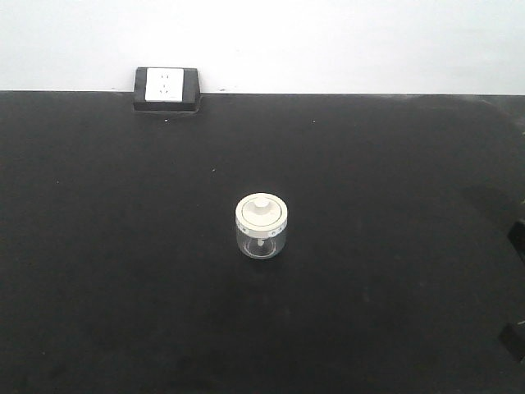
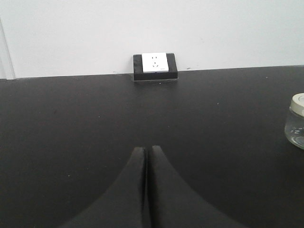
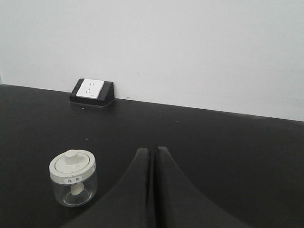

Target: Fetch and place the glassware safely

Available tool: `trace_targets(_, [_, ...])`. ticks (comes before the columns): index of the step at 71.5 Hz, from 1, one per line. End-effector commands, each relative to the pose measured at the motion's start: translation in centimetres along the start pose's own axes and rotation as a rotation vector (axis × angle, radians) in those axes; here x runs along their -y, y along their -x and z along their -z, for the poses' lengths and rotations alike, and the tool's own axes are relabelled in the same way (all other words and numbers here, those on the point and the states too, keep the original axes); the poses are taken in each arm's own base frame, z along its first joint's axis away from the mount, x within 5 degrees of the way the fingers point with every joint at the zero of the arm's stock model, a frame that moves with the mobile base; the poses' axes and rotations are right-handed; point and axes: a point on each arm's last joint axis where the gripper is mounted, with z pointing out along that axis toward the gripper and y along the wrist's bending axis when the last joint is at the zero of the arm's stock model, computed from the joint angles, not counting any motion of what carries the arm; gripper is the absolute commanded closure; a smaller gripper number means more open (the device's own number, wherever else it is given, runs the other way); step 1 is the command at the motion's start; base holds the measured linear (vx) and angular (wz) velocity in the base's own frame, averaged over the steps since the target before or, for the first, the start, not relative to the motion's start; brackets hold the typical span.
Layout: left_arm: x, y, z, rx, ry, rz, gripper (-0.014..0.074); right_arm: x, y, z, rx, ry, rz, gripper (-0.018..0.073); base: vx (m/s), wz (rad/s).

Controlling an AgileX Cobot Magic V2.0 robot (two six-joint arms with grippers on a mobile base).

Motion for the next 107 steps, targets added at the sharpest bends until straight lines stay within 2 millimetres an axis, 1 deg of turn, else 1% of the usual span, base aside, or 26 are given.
trace_targets(1, [0.0,-0.2,-0.1,0.059,0.004,0.018,0.0603,-0.2,1.2,0.0,0.064,0.028,0.018,0.0567,0.00,0.00])
trace_targets(29, [0.0,-0.2,-0.1,0.059,0.004,0.018,0.0603,-0.2,1.2,0.0,0.064,0.028,0.020,0.0567,0.00,0.00])
trace_targets(36, [0.0,-0.2,-0.1,0.059,0.004,0.018,0.0603,-0.2,1.2,-0.1,0.063,0.031,-0.031,0.0567,0.00,0.00])
trace_targets(57, [0.0,-0.2,-0.1,0.058,0.004,0.018,0.0603,-0.2,0.9,-0.7,0.032,0.024,0.027,0.0567,0.00,0.00])
trace_targets(63, [0.0,-0.2,-0.1,0.058,0.004,0.018,0.0603,0.2,0.9,-0.7,0.031,-0.010,0.002,0.0567,0.00,0.00])
trace_targets(75, [0.0,-0.2,-0.1,0.058,0.004,0.018,0.0603,1.6,0.9,-0.6,0.032,-0.135,-0.038,0.0567,0.00,0.00])
trace_targets(82, [0.0,-0.2,-0.1,0.058,0.004,0.018,0.0603,1.9,0.7,-0.3,0.039,-0.174,-0.049,0.0567,0.00,0.00])
trace_targets(91, [0.0,-0.2,-0.1,0.058,0.004,0.018,0.0603,2.0,-0.6,0.3,0.067,-0.199,-0.072,0.0567,0.00,0.00])
trace_targets(107, [0.0,-0.2,-0.1,0.058,0.004,0.018,0.0603,1.7,-4.1,1.8,0.111,-0.211,-0.078,0.0567,0.00,0.00])
